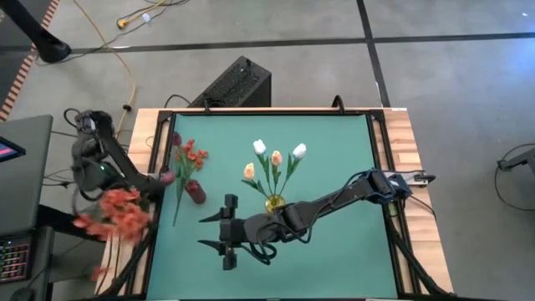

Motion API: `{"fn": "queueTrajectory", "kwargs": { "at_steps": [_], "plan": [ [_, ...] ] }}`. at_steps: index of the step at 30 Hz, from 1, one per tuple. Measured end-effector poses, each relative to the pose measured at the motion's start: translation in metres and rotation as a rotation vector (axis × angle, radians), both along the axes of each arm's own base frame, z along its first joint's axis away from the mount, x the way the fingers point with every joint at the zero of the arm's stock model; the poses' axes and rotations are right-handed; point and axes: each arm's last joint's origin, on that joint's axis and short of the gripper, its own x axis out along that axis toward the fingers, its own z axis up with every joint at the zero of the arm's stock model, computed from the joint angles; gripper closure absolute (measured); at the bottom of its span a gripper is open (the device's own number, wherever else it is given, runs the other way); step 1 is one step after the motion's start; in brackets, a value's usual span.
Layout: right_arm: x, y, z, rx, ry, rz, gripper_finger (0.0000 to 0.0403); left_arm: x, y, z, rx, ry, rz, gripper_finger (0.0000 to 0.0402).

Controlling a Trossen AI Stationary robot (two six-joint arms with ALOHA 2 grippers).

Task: Sort flowers into vase by color
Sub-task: Put the right orange flowers into the red vase

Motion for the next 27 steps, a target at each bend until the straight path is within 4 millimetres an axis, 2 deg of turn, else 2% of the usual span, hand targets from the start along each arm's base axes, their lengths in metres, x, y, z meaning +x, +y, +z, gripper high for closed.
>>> {"fn": "queueTrajectory", "kwargs": {
  "at_steps": [4, 10, 17, 27],
  "plan": [
    [0.002, -0.004, 0.0, 0.001, -0.001, -0.006, 0.0149, -0.007, 0.001, 0.01, -0.117, -0.025, -0.175, 0.0401],
    [0.004, -0.011, 0.0, 0.002, -0.002, -0.018, 0.0149, -0.011, 0.004, 0.021, -0.168, -0.07, -0.228, 0.0401],
    [0.005, -0.013, 0.0, 0.005, -0.003, -0.023, 0.0149, -0.014, 0.028, 0.042, -0.081, -0.164, 0.145, 0.0401],
    [0.004, -0.012, 0.0, 0.003, 0.001, -0.02, 0.0149, -0.026, 0.058, 0.08, -0.139, -0.302, 0.415, 0.0401]
  ]
}}
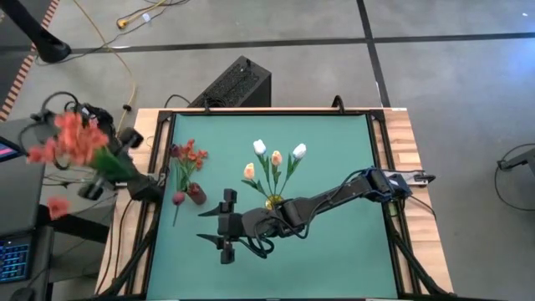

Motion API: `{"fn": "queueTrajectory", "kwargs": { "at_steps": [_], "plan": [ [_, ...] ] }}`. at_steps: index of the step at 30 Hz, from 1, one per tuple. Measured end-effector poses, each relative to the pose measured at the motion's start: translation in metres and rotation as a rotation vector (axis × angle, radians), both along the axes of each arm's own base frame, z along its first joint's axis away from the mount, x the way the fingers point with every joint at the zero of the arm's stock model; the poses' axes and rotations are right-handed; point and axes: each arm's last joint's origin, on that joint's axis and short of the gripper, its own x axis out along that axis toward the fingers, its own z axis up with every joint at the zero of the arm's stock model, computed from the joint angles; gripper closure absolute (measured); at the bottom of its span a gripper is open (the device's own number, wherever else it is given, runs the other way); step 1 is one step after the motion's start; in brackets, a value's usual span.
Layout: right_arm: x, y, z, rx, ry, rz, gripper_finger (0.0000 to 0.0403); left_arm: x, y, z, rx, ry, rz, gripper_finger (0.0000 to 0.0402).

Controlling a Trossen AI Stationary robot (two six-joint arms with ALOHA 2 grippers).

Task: Sort flowers into vase by color
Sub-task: Put the right orange flowers into the red vase

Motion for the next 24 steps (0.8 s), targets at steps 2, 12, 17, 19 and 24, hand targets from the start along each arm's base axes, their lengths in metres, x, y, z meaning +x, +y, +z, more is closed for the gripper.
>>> {"fn": "queueTrajectory", "kwargs": {
  "at_steps": [2, 12, 17, 19, 24],
  "plan": [
    [0.0, 0.0, 0.0, -0.001, 0.003, 0.0, 0.0149, -0.003, 0.008, 0.005, 0.004, -0.006, 0.091, 0.0401],
    [-0.001, 0.003, -0.01, 0.001, 0.058, 0.002, 0.0149, -0.008, 0.022, -0.024, 0.009, 0.063, 0.24, 0.0401],
    [-0.001, 0.003, -0.011, 0.0, 0.059, 0.003, 0.0149, -0.007, 0.021, -0.05, -0.014, 0.084, 0.275, 0.0401],
    [-0.001, 0.003, -0.011, -0.001, 0.062, 0.003, 0.0149, -0.004, 0.018, -0.062, 0.008, 0.095, 0.307, 0.0401],
    [-0.001, 0.003, -0.011, 0.001, 0.06, 0.003, 0.0149, 0.001, 0.011, -0.083, -0.01, 0.13, 0.324, 0.0401]
  ]
}}
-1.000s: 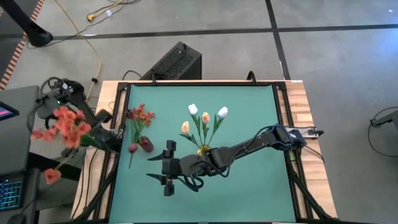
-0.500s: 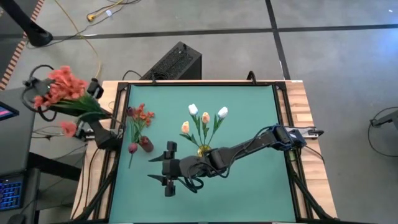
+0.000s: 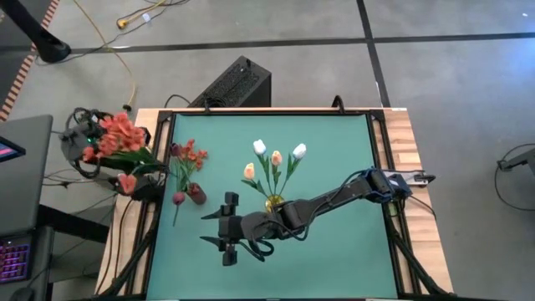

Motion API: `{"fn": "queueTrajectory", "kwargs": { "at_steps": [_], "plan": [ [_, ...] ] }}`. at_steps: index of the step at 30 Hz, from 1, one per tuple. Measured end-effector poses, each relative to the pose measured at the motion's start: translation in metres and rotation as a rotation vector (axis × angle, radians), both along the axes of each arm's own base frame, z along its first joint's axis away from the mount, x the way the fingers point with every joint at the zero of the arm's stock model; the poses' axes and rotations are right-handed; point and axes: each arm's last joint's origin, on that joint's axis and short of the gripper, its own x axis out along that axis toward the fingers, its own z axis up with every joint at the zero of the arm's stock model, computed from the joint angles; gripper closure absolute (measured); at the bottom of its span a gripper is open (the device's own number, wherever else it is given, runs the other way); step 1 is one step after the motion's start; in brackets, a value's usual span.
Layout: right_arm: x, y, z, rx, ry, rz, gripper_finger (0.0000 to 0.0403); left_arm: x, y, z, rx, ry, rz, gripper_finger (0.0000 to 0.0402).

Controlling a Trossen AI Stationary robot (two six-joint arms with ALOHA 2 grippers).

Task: Sort flowers into vase by color
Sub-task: Put the right orange flowers into the red vase

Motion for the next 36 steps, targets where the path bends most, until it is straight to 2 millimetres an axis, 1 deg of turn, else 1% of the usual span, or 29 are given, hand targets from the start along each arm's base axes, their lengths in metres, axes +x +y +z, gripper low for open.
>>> {"fn": "queueTrajectory", "kwargs": {
  "at_steps": [4, 10, 18, 28, 36],
  "plan": [
    [0.0, 0.0, 0.0, 0.0, 0.0, 0.0, 0.0149, 0.007, -0.009, -0.017, 0.037, 0.036, 0.03, 0.0401],
    [0.0, 0.0, 0.0, 0.002, -0.003, 0.0, 0.0149, 0.012, -0.014, -0.032, 0.08, 0.043, 0.136, 0.0401],
    [0.0, 0.0, 0.0, 0.002, -0.003, 0.0, 0.0149, 0.019, -0.022, -0.052, 0.044, 0.075, 0.174, 0.0401],
    [0.0, 0.0, 0.0, 0.0, 0.002, 0.001, 0.0149, 0.023, -0.026, -0.07, 0.029, 0.086, 0.247, 0.0401],
    [0.0, 0.0, 0.0, 0.0, 0.003, 0.001, 0.0149, 0.023, -0.026, -0.071, 0.004, 0.087, 0.257, 0.0401]
  ]
}}
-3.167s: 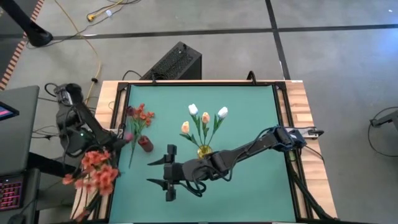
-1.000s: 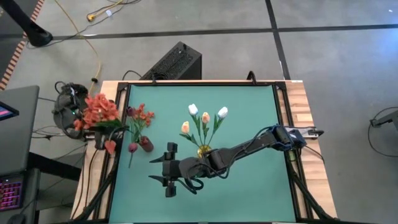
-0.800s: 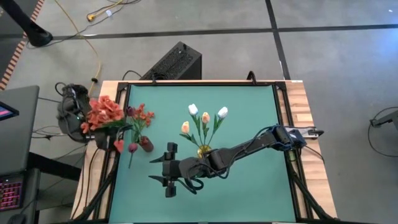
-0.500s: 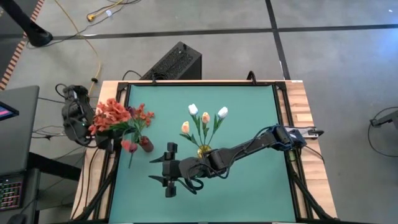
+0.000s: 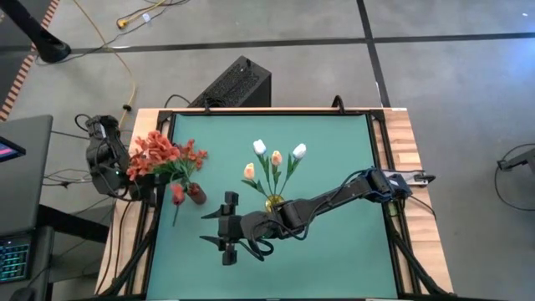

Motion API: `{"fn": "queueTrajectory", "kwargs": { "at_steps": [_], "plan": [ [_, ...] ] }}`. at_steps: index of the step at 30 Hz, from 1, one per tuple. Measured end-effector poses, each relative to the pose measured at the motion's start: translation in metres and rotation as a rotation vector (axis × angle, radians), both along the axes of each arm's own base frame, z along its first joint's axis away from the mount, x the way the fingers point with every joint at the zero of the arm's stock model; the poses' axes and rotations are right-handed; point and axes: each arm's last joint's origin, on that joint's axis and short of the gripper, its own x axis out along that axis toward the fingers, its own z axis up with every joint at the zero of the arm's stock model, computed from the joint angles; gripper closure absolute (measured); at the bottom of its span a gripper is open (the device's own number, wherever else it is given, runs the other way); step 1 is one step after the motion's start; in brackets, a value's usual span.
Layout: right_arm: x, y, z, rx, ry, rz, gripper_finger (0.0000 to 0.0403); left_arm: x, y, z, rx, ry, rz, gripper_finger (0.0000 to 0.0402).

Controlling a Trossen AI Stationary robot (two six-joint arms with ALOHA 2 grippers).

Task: Sort flowers into vase by color
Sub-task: Put the right orange flowers into the red vase

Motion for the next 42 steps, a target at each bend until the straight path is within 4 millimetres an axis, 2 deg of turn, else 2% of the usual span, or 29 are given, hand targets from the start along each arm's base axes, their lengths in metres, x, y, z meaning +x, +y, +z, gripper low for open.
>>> {"fn": "queueTrajectory", "kwargs": {
  "at_steps": [24, 32, 42],
  "plan": [
    [0.0, 0.001, 0.0, -0.008, 0.002, 0.003, 0.0149, -0.003, 0.005, -0.011, -0.203, 0.019, 0.127, 0.0401],
    [0.0, 0.001, 0.0, -0.01, 0.002, 0.003, 0.0149, 0.001, 0.0, -0.034, -0.226, 0.042, 0.158, 0.0401],
    [0.0, 0.001, 0.0, -0.013, 0.001, 0.004, 0.0149, 0.002, -0.002, -0.048, -0.271, 0.058, 0.181, 0.0401]
  ]
}}
